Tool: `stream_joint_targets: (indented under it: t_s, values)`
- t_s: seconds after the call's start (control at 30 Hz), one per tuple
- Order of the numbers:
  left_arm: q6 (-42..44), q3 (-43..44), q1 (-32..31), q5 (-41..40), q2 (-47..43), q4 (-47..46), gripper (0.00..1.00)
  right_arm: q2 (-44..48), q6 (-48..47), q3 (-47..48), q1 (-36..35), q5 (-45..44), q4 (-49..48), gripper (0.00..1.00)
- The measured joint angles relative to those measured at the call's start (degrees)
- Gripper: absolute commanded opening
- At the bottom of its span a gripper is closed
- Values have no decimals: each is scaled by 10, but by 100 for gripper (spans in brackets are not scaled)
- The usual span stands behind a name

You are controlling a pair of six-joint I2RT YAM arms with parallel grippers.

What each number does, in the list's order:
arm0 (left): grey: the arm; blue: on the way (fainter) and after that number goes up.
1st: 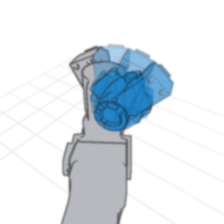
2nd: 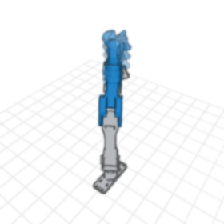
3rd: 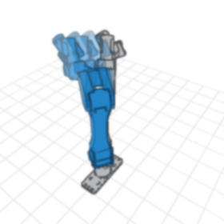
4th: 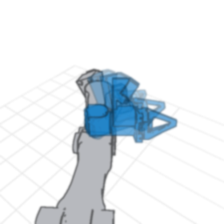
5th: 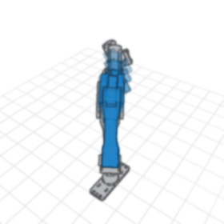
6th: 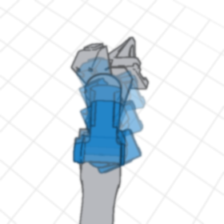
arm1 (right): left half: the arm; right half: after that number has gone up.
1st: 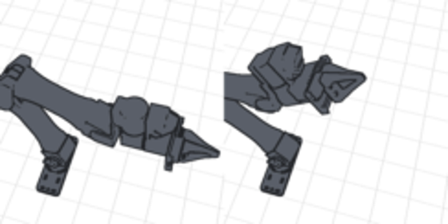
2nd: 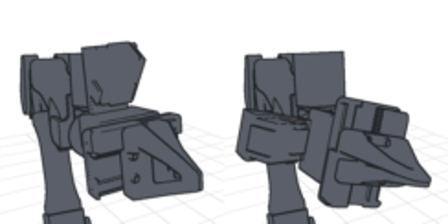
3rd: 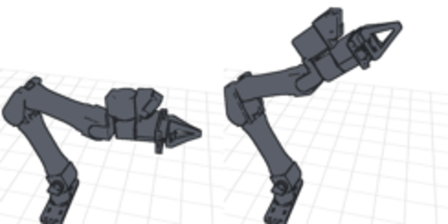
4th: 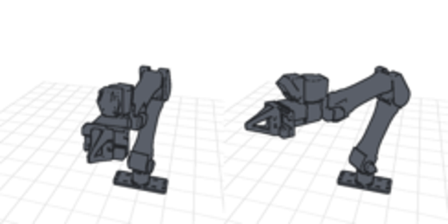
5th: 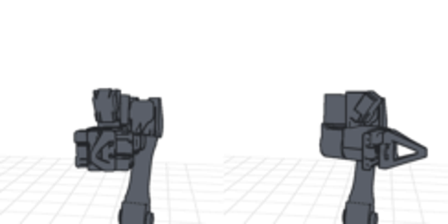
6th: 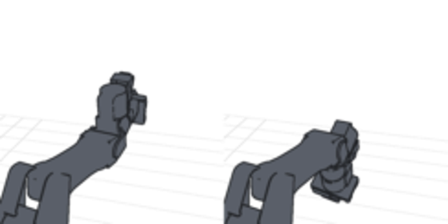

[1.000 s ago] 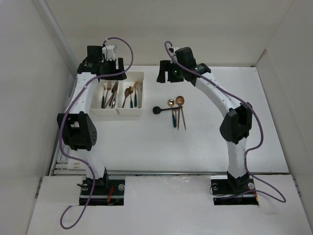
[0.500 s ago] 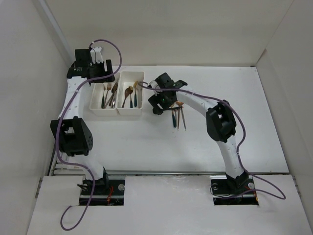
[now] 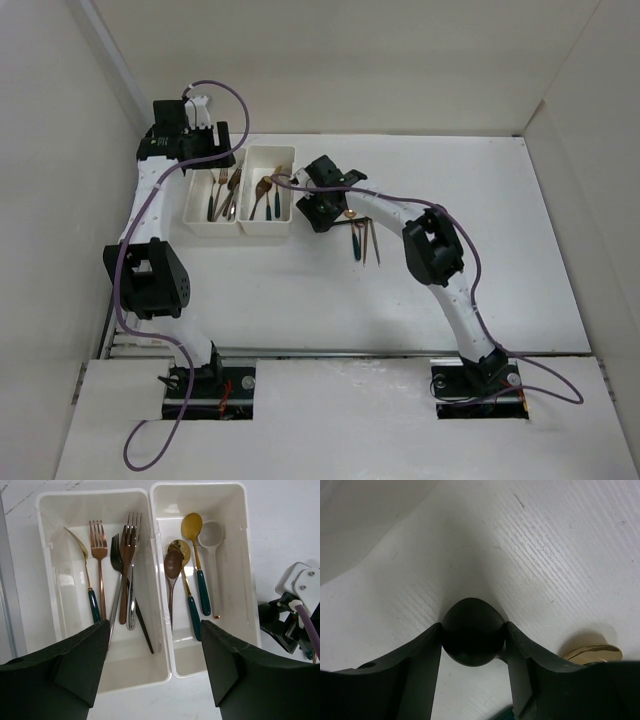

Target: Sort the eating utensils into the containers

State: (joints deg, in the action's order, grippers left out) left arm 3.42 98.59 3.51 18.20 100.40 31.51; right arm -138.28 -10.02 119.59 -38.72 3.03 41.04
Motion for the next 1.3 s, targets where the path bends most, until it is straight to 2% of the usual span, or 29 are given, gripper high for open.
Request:
stream_joint_targets:
  t_s: [0.13,0.17,0.37,0.47,0.57,0.7,0.8,1.0,1.2,1.3]
  values:
    - [0,0,0,1,0,0,70,7,0,-11,0,1,-8,4]
    - [0,0,0,2,0,0,70,7,2,-11,0,1,-8,0]
    - [10,-2,0,38,0,0,72,21,43,-11,0,-21,-12,0]
    - [30,-3,-3,75,0,7,72,58,105,-9,5,-47,-23,0]
    - [64,-3,-20,121,0,19,74,128,237,-9,24,-56,-63,0]
    - [96,-9,-74,195,-1,26,74,261,437,-67,75,-54,-188,0]
    - [107,-12,-116,233,-1,26,75,316,572,-96,100,-53,-258,0]
    - [93,-29,-151,297,-1,10,76,286,779,-165,68,-19,-324,0]
    - [57,-56,-158,314,-1,-17,76,227,888,-202,42,15,-325,0]
    - [46,-70,-168,284,-1,-31,71,227,924,-202,42,30,-339,0]
